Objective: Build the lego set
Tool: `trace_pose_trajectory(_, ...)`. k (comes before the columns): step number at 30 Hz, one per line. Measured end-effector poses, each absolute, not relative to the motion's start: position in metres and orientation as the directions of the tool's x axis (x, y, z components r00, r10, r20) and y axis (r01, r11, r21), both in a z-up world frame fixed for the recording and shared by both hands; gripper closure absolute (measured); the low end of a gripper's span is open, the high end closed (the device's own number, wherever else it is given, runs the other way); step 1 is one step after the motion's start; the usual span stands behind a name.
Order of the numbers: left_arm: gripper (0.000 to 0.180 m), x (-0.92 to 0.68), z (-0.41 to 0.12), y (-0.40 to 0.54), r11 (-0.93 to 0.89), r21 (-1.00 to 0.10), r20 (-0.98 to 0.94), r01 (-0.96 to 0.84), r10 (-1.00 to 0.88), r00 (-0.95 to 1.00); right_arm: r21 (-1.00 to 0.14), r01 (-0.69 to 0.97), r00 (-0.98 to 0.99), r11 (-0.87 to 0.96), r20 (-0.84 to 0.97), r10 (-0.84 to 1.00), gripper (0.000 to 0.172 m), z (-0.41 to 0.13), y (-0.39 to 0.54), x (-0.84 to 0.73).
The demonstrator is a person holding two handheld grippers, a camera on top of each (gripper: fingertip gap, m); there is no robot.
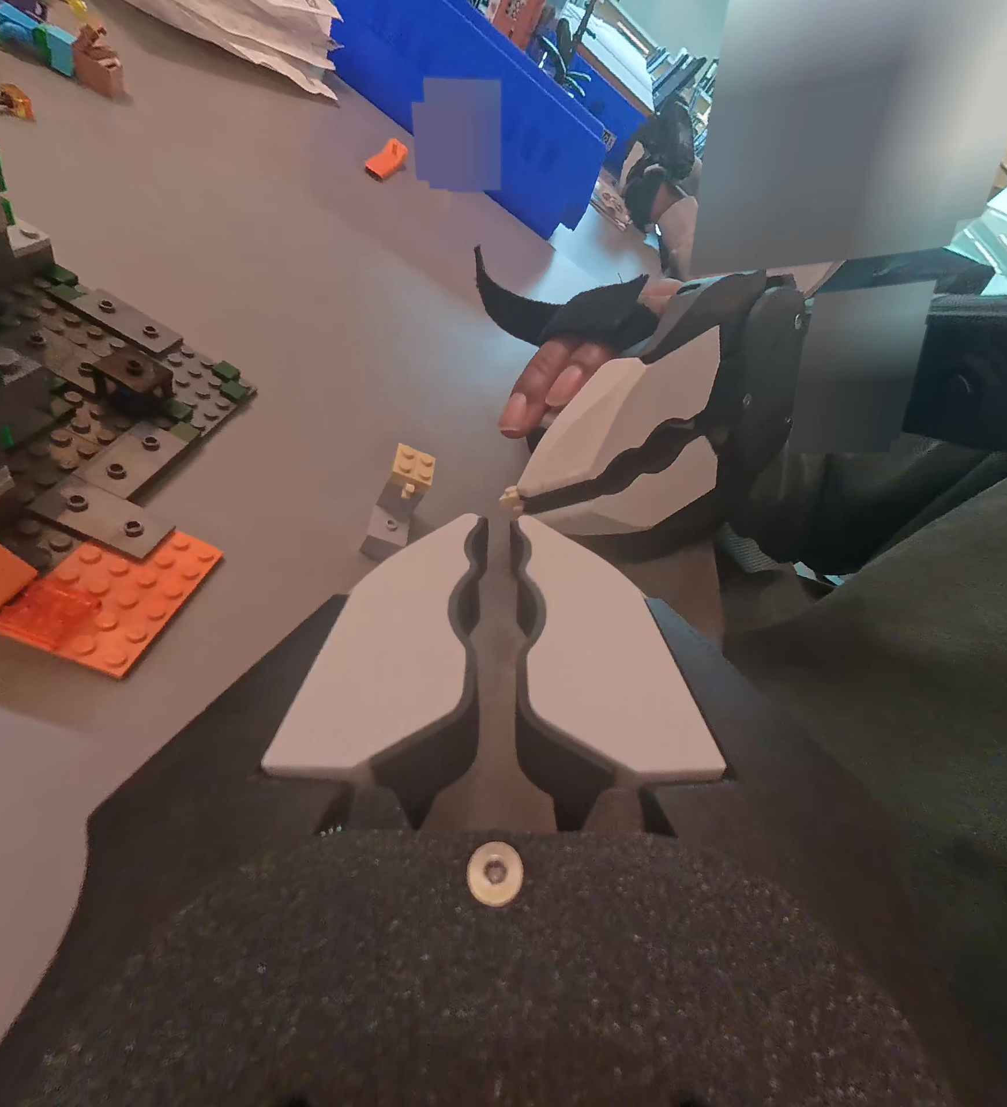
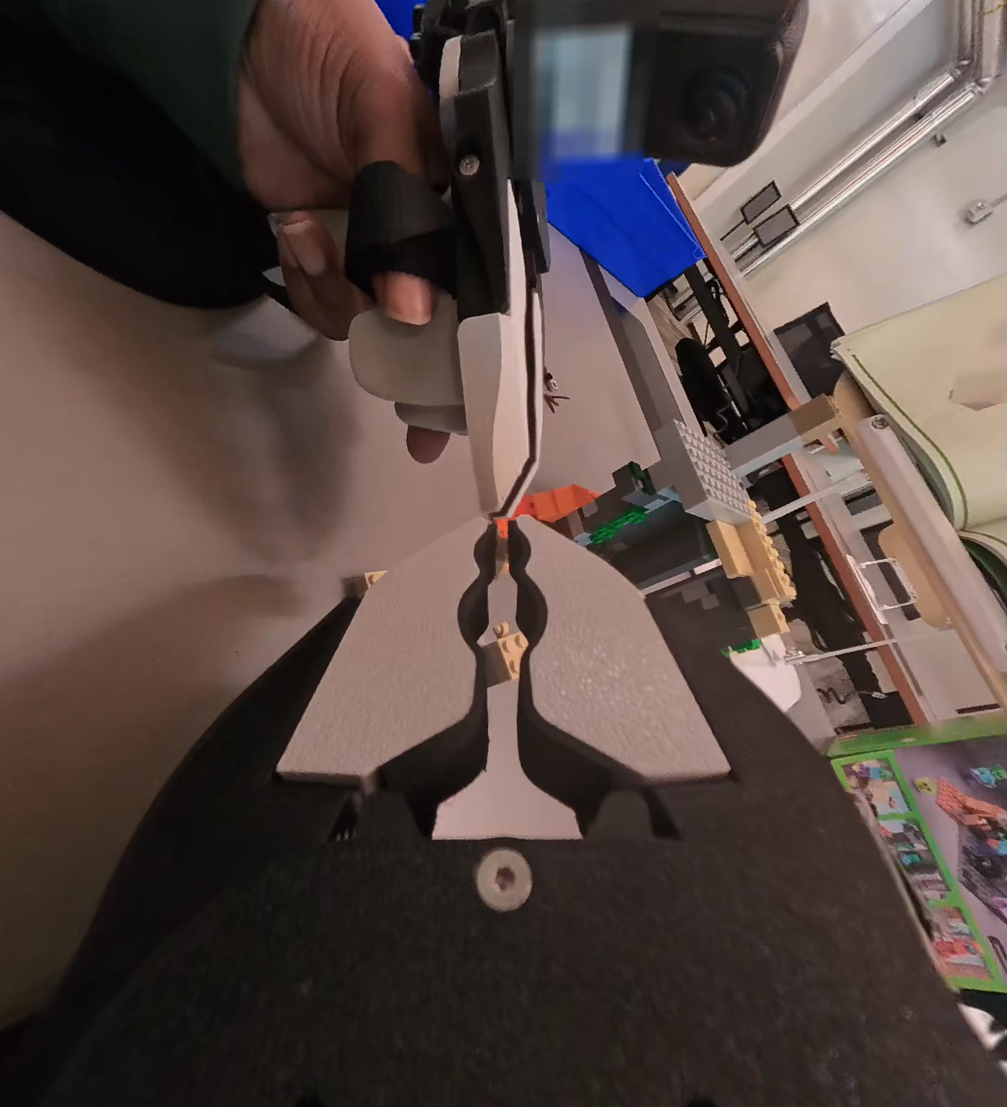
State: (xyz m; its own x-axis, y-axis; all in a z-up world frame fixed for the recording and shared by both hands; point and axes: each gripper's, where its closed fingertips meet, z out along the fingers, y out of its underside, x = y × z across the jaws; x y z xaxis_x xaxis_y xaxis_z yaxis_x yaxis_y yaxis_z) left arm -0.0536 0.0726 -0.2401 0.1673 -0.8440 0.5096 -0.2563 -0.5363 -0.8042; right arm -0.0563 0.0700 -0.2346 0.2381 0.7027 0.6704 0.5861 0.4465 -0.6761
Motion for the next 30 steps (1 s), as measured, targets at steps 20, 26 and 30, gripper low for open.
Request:
trace_pose_trajectory(20,0.165,-0.051,-0.205,0.041,-0.649,-0.740,0.672,-0.176,-0.723,-0.158,-0.667,0.403,0.163,0.627,0.727,0.667,0.169,-0.208,0.039,-0.062)
trace_pose_trajectory(26,0.166,-0.051,-0.204,0.036,-0.639,-0.745,0.667,-0.192,-0.724,-0.178,-0.610,0.422,0.157,0.671,0.778,0.609,0.169,-0.207,0.036,-0.065)
trace_pose_trajectory(30,0.168,-0.052,-0.201,0.033,-0.616,-0.764,0.644,-0.190,-0.738,-0.201,-0.613,0.399,0.172,0.682,0.780,0.601,0.169,-0.200,0.033,-0.065)
